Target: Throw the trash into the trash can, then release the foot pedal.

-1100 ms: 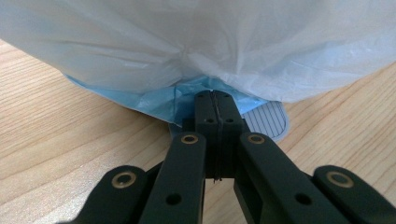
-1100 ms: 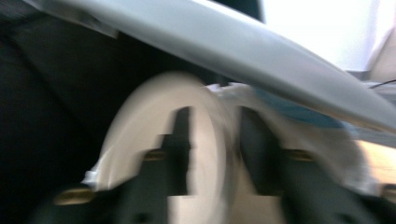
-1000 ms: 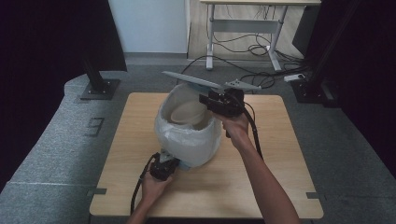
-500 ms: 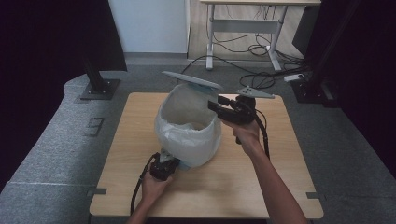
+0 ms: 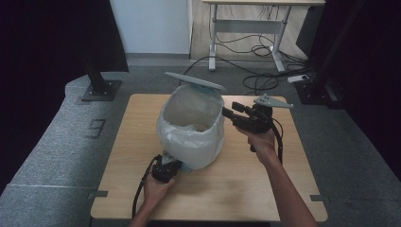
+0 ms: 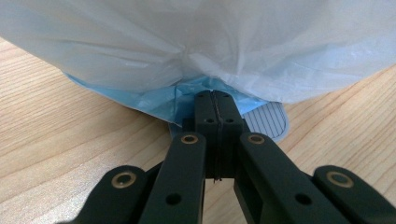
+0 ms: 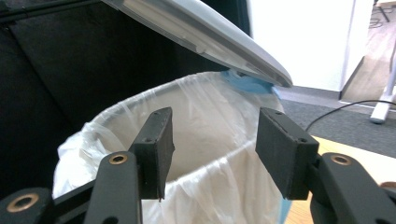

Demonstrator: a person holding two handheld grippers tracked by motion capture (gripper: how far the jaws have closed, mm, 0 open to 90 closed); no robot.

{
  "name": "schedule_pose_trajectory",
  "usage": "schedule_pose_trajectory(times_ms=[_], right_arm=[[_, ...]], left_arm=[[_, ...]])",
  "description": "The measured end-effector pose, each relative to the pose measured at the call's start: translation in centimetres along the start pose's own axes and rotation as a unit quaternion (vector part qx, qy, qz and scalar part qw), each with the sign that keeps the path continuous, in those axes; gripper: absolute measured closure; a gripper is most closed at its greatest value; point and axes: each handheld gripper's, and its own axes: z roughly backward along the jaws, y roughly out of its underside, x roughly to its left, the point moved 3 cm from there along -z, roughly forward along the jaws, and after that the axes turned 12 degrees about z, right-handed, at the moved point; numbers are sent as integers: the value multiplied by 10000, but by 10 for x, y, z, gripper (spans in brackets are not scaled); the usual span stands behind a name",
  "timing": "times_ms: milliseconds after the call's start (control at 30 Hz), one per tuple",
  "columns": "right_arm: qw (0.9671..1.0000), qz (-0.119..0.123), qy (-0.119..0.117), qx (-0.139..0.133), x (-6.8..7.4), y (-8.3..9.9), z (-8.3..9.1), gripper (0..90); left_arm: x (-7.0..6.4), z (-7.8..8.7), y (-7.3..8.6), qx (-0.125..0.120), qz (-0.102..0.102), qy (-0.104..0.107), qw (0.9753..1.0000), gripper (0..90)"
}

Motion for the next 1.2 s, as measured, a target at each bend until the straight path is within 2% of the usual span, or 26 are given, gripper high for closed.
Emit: schedule_pose_trajectory(times_ms=[133,300,433,533,667,800,833,900,1067,1167,1200], right_arm=[[10000,26,79,-2,-3,4,7,454],[9998,65,161,-16,-6,9,15,454],[9998,62,195,-5,-8,14,20,454],[9997,47,219,25,-10,21,23,454],[9997,14,242,16,-11,27,27,454],[9998,-19,223,9,-12,38,35,450],[9998,-19,223,9,-12,38,35,450],[9997,-25,226,39,-13,46,39,444],[9996,6,252,117,-15,57,44,434],[9995,42,281,164,-18,66,48,426],[9994,60,293,192,-19,69,49,423]], left_arm=[[1,0,0,-5,62,39,10000,900],[1,0,0,-7,40,13,10000,900],[1,1,-1,-37,32,-45,10000,860],[2,3,-1,-55,103,-3,9999,821],[1,5,-2,-72,97,-13,9999,790],[0,10,-3,-152,91,-30,9998,675],[0,12,-3,-204,114,-7,9997,675],[1,15,-5,-244,167,-69,9995,593],[4,21,-2,-233,261,-80,9994,531],[5,27,-3,-325,215,-18,9992,491],[6,30,-3,-370,141,-23,9992,491]])
